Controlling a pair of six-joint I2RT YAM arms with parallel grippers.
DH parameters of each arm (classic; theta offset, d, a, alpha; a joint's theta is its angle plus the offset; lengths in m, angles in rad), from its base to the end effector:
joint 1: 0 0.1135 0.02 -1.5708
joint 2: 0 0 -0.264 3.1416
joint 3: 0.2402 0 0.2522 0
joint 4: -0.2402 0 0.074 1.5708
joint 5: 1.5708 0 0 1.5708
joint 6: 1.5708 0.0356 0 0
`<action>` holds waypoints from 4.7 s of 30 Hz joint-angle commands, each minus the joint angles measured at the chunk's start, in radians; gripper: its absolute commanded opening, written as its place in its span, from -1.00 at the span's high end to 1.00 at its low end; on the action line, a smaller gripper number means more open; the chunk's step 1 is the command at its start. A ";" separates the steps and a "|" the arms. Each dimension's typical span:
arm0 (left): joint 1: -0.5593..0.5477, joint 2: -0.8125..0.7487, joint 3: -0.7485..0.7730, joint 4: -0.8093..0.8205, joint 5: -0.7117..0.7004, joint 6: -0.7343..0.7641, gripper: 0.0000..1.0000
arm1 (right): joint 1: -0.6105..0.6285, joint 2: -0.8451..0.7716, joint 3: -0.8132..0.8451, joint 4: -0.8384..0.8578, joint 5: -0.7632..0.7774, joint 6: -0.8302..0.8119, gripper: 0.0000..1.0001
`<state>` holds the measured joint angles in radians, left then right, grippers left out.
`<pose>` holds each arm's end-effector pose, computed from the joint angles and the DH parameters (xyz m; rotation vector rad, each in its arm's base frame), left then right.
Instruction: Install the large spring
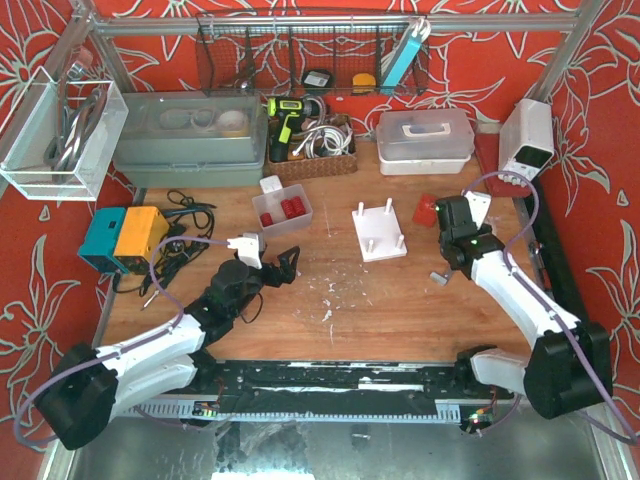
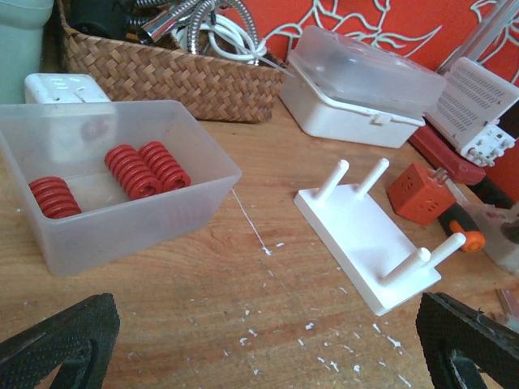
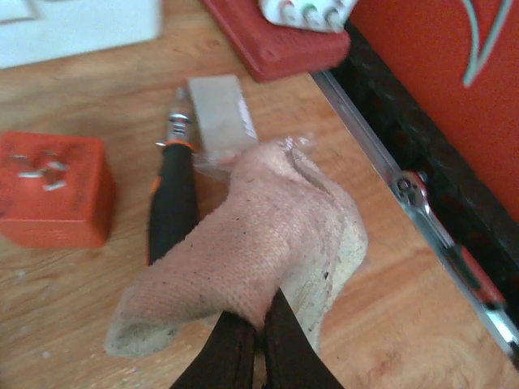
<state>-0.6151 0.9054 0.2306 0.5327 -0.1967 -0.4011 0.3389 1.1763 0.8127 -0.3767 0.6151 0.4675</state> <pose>0.1621 -0.1060 0.1996 0.0378 1.7449 -0.5837 0.2378 0.0620 0.2567 0.4375 2.1206 -0.2556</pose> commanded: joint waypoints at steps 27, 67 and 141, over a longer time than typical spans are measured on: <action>0.003 -0.036 0.003 -0.041 -0.037 -0.010 -0.98 | -0.144 -0.190 -0.095 -0.054 -0.546 0.188 -0.98; 0.216 0.896 1.083 -0.850 -0.135 -0.131 -0.06 | 0.262 -0.192 -0.290 0.312 -0.388 0.008 -0.90; 0.233 1.273 1.410 -1.299 -0.263 -0.454 0.45 | 0.312 -0.107 -0.227 0.259 -0.262 -0.016 -0.83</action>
<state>-0.3847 2.1834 1.6478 -0.7673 -0.4580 -0.8871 0.6449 1.0679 0.5468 -0.0830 0.3187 0.4610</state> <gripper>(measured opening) 0.324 0.914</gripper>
